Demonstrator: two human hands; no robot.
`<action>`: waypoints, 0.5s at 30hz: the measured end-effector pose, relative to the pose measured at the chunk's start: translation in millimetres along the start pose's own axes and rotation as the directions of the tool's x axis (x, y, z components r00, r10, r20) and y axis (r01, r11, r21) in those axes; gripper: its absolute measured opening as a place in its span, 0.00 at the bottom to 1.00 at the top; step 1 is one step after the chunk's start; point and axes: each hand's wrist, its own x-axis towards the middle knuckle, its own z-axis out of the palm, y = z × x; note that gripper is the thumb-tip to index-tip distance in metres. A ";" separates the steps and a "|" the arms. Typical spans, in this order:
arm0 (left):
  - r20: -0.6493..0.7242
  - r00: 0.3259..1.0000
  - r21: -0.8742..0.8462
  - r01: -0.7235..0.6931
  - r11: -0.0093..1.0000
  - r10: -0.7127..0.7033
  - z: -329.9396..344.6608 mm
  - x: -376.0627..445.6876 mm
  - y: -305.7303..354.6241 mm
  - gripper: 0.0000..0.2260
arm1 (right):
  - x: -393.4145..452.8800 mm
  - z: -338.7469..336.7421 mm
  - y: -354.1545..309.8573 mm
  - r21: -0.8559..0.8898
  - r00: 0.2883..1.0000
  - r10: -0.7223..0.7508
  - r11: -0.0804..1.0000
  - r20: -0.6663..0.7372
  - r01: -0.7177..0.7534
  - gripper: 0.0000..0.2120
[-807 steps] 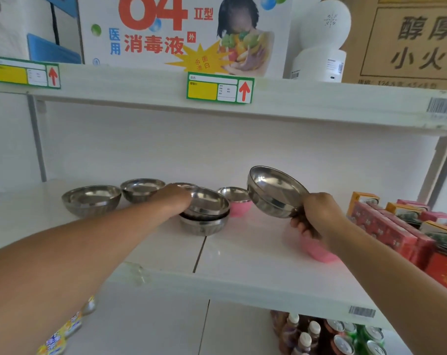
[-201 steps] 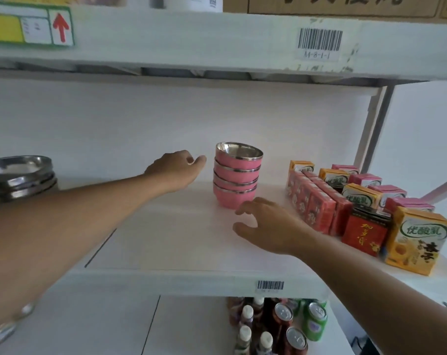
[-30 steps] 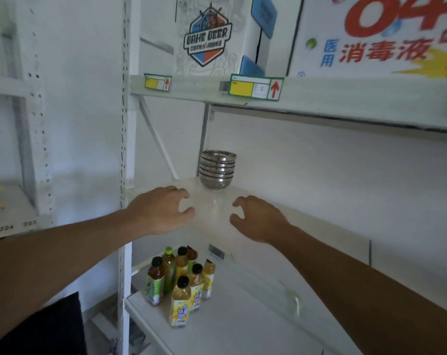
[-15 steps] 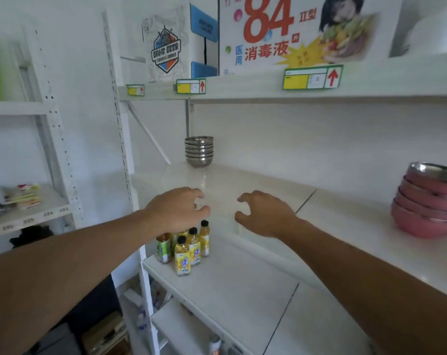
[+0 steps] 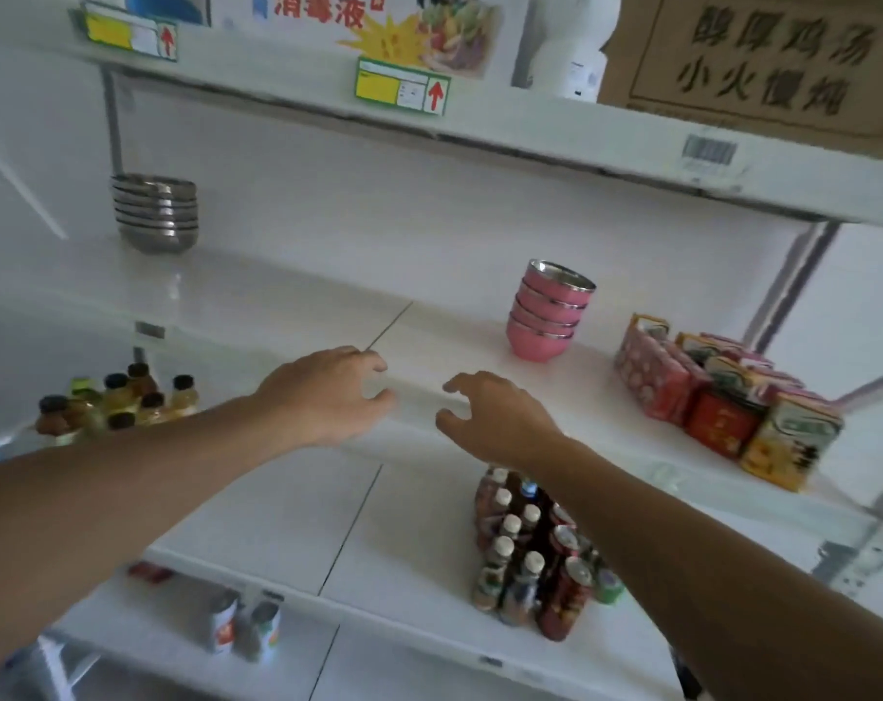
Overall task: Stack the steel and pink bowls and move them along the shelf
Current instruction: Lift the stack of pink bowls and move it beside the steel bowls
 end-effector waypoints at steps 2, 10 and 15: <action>0.007 1.000 -0.022 -0.028 0.999 0.028 5.0 5.8 24.4 0.29 | -16.1 -11.6 27.6 -0.019 0.998 0.055 0.998 -0.018 -0.055 0.26; 0.043 0.993 -0.014 -0.108 0.994 0.109 31.8 45.8 114.0 0.29 | -32.5 -44.4 123.0 0.039 0.985 0.147 0.989 -0.092 -0.144 0.26; 0.056 0.994 0.024 -0.095 0.995 0.094 45.7 82.9 160.6 0.30 | -15.0 -49.8 184.3 0.082 0.986 0.131 0.989 -0.106 -0.123 0.29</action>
